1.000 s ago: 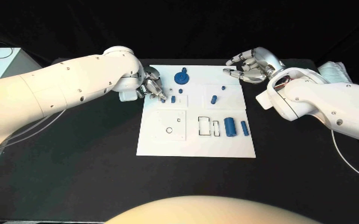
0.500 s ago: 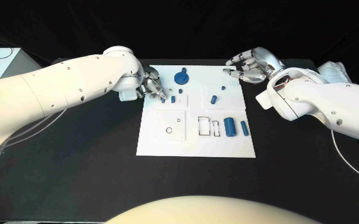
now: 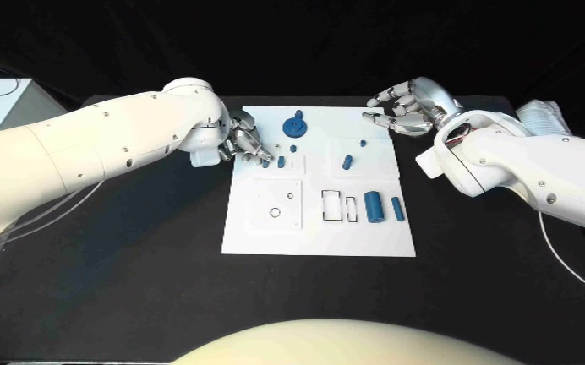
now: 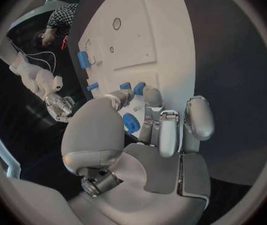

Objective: Assemble the parts on the task board

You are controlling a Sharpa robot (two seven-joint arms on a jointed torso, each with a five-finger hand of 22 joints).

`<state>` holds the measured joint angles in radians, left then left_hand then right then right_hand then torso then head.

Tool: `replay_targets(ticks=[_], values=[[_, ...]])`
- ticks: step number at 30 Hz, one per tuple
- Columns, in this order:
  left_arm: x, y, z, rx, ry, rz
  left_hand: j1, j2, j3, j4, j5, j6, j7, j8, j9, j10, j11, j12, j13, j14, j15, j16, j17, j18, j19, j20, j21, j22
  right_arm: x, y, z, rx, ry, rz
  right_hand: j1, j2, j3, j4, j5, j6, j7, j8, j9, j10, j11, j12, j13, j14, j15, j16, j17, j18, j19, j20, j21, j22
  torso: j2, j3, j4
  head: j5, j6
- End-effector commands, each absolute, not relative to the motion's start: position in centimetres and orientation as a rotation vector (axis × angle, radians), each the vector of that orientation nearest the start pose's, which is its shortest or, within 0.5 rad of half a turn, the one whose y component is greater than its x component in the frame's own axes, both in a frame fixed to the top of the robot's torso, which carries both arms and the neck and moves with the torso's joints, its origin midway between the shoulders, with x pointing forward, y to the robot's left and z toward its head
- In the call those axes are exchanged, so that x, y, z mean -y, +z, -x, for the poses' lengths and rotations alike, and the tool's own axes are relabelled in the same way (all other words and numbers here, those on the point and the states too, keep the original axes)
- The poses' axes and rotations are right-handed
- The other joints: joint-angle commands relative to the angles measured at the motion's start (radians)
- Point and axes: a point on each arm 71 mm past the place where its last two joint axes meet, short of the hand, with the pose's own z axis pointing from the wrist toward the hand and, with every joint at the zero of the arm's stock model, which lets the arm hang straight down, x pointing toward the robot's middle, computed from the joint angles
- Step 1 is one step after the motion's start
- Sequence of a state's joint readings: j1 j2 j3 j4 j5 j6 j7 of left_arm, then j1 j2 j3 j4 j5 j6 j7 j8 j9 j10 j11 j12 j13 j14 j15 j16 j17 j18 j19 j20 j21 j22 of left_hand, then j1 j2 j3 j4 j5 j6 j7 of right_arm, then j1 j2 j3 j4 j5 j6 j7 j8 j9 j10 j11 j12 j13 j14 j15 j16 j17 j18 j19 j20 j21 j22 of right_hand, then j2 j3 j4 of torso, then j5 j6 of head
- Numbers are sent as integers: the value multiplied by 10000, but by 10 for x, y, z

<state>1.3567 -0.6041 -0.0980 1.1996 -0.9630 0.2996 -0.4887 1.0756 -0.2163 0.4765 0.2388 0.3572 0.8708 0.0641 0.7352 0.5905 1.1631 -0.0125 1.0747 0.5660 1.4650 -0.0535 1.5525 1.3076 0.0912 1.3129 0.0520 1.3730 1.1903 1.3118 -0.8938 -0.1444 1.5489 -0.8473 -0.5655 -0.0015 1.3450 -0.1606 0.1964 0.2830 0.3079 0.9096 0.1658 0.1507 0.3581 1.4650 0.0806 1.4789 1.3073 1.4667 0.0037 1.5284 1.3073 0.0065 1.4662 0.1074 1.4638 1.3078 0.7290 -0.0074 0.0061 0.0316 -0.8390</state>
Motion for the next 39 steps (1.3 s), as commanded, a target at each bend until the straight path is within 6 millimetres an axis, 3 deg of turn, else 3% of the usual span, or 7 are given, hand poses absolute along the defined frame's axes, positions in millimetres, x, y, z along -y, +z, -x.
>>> replay_targets(ticks=[1, 9, 21, 22, 27, 30, 39], values=[[-187, -193, -543, -23866, -3993, 1870, 14, 19, -382, 372, -645, 83, 14, -74, -33, 17, 80, 69, 35, 877, -49, -33, 2171, -33, -45, 24, -59, 10, 233, -160, -492, -15468, 8632, -4196, -83, -21, 59, 27, 33, 48, -54, 63, -13, 258, -46, 11, 1880, 796, -36, -22, 1600, 199, 574, -51, -33, 1945, 1, 7, 2, -10, 1], [-190, -189, -545, -23208, -4569, 2463, -206, 122, -877, 545, -1302, 111, 32, -82, -81, 40, 102, 118, 128, 896, -31, -11, 2221, -34, -33, 41, -59, 26, 233, -160, -492, -15476, 8629, -4205, -83, -21, 59, 27, 33, 48, -54, 63, -13, 258, -46, 11, 1880, 796, -36, -22, 1600, 199, 574, -51, -33, 1945, -2, 3, 4, -28, 11], [-195, -170, -548, -21021, -6689, 3486, -147, 198, -984, 518, -1231, 11, 49, -80, -81, -132, 117, -4, -112, 827, -25, -92, 2049, 22, -207, 43, -197, -215, 234, -161, -491, -15481, 8615, -4236, -116, -40, 104, 25, 87, 45, -56, 69, -22, 256, -48, 8, 1876, 797, -40, -23, 1603, 199, 575, -55, -39, 1945, -5, 10, -1, -63, 53], [-195, -167, -549, -20610, -7164, 3600, 57, 220, -1086, 518, -1169, -261, 165, -112, -80, -619, 223, -302, -632, 640, 66, -295, 1639, 117, -571, 103, -484, -670, 234, -161, -491, -15480, 8613, -4239, -116, -40, 104, 25, 87, 45, -56, 69, -22, 256, -48, 8, 1876, 797, -40, -23, 1603, 199, 575, -55, -39, 1945, -1, 9, -1, -84, 67], [-192, -154, -550, -18659, -8862, 3437, 1268, 321, -1019, 347, -1091, -992, 471, -95, -50, -1542, 511, -444, -750, -113, 343, -972, 396, 452, -1883, 338, -1594, -2224, 235, -161, -491, -15469, 8593, -4253, -116, -40, 104, 25, 87, 45, -56, 69, -22, 256, -48, 8, 1876, 797, -40, -23, 1603, 199, 575, -55, -39, 1945, -3, 9, 8, -108, 116], [-189, -148, -548, -17534, -9429, 2897, 3016, 171, 15, -432, -1111, -1571, 783, -295, -240, -2666, 771, -1045, -1089, -1836, 605, -2424, -1836, 897, -3935, 539, -3489, -4604, 236, -161, -491, -15442, 8581, -4263, -121, -36, 115, 25, 90, 42, -56, 69, -24, 253, -48, 5, 1873, 794, -40, -30, 1588, 202, 570, -56, -53, 1937, -12, 11, 24, -124, 114], [-175, -148, -539, -15851, -9697, 506, 3661, -280, 907, -1223, -1181, -1947, 1154, -1136, -1137, -3617, 1230, -2241, -2120, -4204, 988, -4089, -4517, 904, -4466, 900, -3955, -4772, 238, -160, -492, -15323, 8563, -4321, -96, -36, 144, 8, 98, 35, -56, 68, -27, 71, -49, -201, 1703, 740, -41, -128, 1371, 278, 433, -56, -375, 1740, -14, -10, 14, -143, 183]])
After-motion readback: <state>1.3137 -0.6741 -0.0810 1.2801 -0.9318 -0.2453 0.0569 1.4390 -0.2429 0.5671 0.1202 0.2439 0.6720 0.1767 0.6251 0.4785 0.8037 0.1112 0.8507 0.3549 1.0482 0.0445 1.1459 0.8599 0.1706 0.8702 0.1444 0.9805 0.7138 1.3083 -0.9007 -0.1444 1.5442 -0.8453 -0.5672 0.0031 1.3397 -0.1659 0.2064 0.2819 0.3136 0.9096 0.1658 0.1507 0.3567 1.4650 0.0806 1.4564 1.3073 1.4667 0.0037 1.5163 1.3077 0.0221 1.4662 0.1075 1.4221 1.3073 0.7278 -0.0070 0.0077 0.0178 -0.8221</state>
